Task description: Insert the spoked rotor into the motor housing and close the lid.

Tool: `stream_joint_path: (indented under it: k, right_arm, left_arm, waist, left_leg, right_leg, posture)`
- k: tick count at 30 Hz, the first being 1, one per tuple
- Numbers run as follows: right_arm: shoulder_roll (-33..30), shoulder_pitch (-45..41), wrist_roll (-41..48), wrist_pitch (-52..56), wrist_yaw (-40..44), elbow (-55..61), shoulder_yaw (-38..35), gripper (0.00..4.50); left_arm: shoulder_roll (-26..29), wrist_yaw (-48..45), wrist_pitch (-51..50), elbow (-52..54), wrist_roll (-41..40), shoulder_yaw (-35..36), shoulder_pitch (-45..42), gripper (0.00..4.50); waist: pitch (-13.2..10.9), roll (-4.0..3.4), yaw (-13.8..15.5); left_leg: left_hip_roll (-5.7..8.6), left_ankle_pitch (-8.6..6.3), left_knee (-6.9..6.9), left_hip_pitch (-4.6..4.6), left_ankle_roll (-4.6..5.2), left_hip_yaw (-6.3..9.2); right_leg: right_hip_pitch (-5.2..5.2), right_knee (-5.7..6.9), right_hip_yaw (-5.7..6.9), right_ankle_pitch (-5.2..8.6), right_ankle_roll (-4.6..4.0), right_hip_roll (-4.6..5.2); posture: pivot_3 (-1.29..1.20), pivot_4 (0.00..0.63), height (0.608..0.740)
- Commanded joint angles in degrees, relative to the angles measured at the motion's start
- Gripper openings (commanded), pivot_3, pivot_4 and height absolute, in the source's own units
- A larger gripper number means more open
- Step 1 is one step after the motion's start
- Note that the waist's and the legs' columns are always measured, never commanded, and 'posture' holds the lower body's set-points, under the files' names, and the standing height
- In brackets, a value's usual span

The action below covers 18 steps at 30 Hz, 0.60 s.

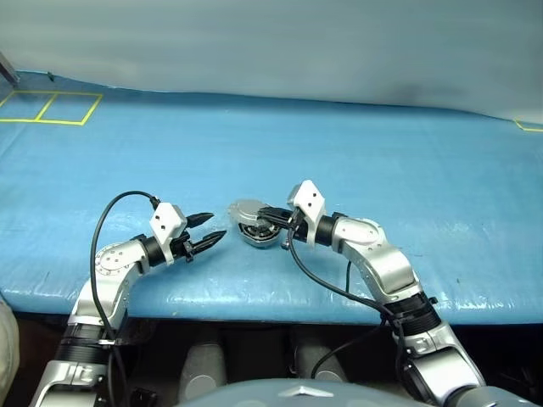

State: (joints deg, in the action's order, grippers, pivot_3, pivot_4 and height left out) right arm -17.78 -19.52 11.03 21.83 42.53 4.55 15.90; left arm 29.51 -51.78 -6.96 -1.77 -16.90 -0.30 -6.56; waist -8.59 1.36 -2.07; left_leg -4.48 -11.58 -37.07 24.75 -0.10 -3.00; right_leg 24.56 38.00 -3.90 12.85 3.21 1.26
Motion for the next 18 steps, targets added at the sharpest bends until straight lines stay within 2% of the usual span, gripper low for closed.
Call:
stream_joint_path:
  k: [1, 11, 18]
  right_arm:
    - [0.1, 0.6, -1.2, -0.8, -0.3, 0.3, 1.0, 0.0]
    - [2.0, 4.0, -4.5, -0.7, -3.0, -1.6, 3.8, 0.0]
    - [4.6, 4.8, 0.0, 1.2, -5.1, 1.9, -0.9, 0.0]
  left_arm:
    - [0.6, 0.2, 0.9, 1.0, -0.4, 1.4, -0.4, 2.7]
    - [0.3, 0.6, 0.4, 1.5, -0.9, 1.5, -0.1, 2.7]
    - [0.1, 0.5, 0.5, 1.3, -0.9, 1.3, -0.3, 2.7]
  waist:
    - [0.0, 0.0, 0.0]
    - [0.0, 0.02, -0.1]
    - [0.0, 0.04, 0.0]
  left_leg:
    - [0.0, 0.0, 0.0, 0.0, 0.0, 0.0]
    - [-0.01, 0.0, -0.02, -0.06, -0.01, 0.0]
    - [-0.02, 0.0, -0.03, -0.08, -0.01, 0.0]
  right_leg:
    - [0.0, 0.0, 0.0, 0.0, 0.0, 0.0]
    - [-0.04, 0.0, 0.01, 0.13, 0.2, 0.0]
    - [-0.04, 0.0, 0.01, 0.11, 0.19, 0.01]
  posture:
    - [0.0, 0.15, 0.74]
    - [0.0, 0.15, 0.74]
    - [0.0, 0.15, 0.74]
